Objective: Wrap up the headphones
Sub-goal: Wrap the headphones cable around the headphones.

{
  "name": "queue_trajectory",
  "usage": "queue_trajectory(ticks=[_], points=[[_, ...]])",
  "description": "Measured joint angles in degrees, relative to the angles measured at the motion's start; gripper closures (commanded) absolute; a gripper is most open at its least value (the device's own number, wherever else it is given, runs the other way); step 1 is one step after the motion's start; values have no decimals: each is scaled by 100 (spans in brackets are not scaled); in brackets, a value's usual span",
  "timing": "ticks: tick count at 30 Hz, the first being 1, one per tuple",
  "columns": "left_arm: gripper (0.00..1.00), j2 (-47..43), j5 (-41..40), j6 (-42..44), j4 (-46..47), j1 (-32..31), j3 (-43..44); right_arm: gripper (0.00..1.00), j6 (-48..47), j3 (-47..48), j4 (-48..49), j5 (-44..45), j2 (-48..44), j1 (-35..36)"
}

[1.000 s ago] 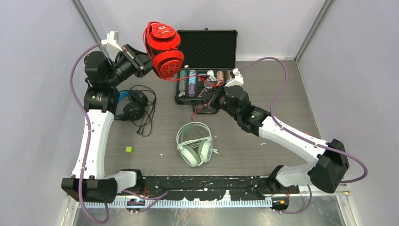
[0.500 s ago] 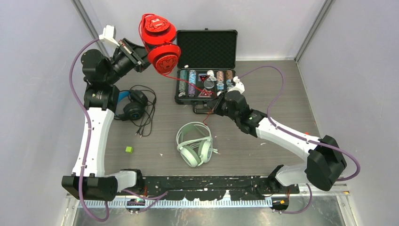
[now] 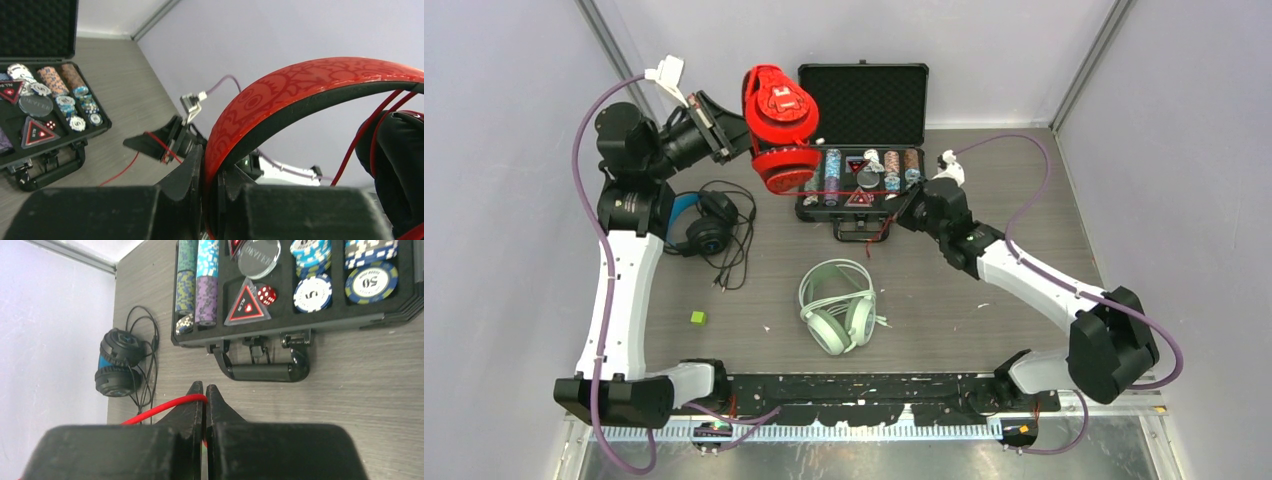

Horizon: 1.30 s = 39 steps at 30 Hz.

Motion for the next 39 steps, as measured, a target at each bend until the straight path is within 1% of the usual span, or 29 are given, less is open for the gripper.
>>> queue_trajectory(ticks=[5, 7, 11, 14, 18, 20, 25, 30, 39], points=[[100, -48, 452, 446, -173, 0, -151, 100, -133, 96, 96, -354, 9, -422], [100, -57, 546, 761, -387, -11, -164, 99, -179, 208, 131, -564, 63, -634], [100, -70, 516, 1818, -1351, -168, -162, 100, -291, 511, 79, -949, 223, -942], [100, -68, 302, 2647, -2138, -409, -162, 100, -437, 750, -118, -1189, 293, -1200], [100, -31, -247, 3766, -3021, -846, -151, 100, -660, 1130, -557, -1543, 319, -1473], [100, 57, -629, 4304, -3458, -1213, -79, 100, -772, 1346, -789, -1696, 319, -1585], [100, 407, -1552, 5265, -4188, -1768, 186, 100, -1108, 1950, -1388, -1965, 334, -1700], [100, 647, -2518, 5939, -4562, -2210, 254, 100, -1379, 2404, -1908, -2201, 348, -1720], [100, 1012, -4017, 6568, -4922, -2669, 433, 99, -1617, 2778, -2688, -2708, 348, -1749]])
